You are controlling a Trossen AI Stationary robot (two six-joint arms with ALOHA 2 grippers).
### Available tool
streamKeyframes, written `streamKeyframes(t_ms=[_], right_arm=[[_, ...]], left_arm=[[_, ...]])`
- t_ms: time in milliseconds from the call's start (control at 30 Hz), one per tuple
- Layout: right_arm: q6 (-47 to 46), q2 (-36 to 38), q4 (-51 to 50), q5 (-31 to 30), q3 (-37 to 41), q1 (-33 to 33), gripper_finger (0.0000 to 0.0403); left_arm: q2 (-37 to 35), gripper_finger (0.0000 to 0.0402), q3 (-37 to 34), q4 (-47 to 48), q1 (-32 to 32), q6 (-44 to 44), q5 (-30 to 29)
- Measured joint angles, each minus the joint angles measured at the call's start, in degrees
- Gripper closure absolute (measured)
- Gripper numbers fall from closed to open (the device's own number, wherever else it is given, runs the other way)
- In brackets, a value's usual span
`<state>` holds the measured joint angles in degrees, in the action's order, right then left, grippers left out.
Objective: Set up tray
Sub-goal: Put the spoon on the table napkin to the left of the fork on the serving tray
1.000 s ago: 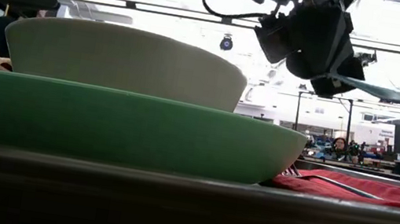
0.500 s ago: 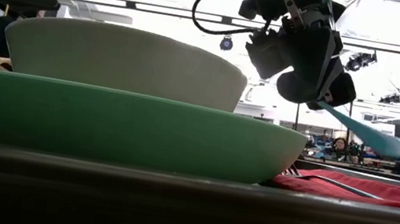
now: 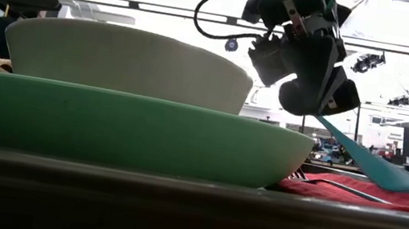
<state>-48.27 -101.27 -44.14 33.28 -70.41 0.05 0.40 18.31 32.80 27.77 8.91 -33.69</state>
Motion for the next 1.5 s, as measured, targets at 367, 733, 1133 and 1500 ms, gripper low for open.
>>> streamKeyframes(t_ms=[367,733,1133,1500], right_arm=[[2.5,-1.2,0.4,-0.3,0.0,-0.4,0.0403],[2.9,-1.2,0.6,-0.2,0.0,-0.4,0.0403],[3.5,-3.7,2.0,0.4,0.0,-0.3,0.0403],[4.3,-5.5,2.5,2.0,0.0,-0.3,0.0402]], left_arm=[[0.0,0.0332,0.0,0.0,0.0,0.4,0.0],[0.0,0.0332,0.0,0.2,0.0,0.4,0.0],[0.0,0.0332,0.0,0.2,0.0,0.4,0.0],[0.0,0.0332,0.0,0.2,0.0,0.4,-0.2]])
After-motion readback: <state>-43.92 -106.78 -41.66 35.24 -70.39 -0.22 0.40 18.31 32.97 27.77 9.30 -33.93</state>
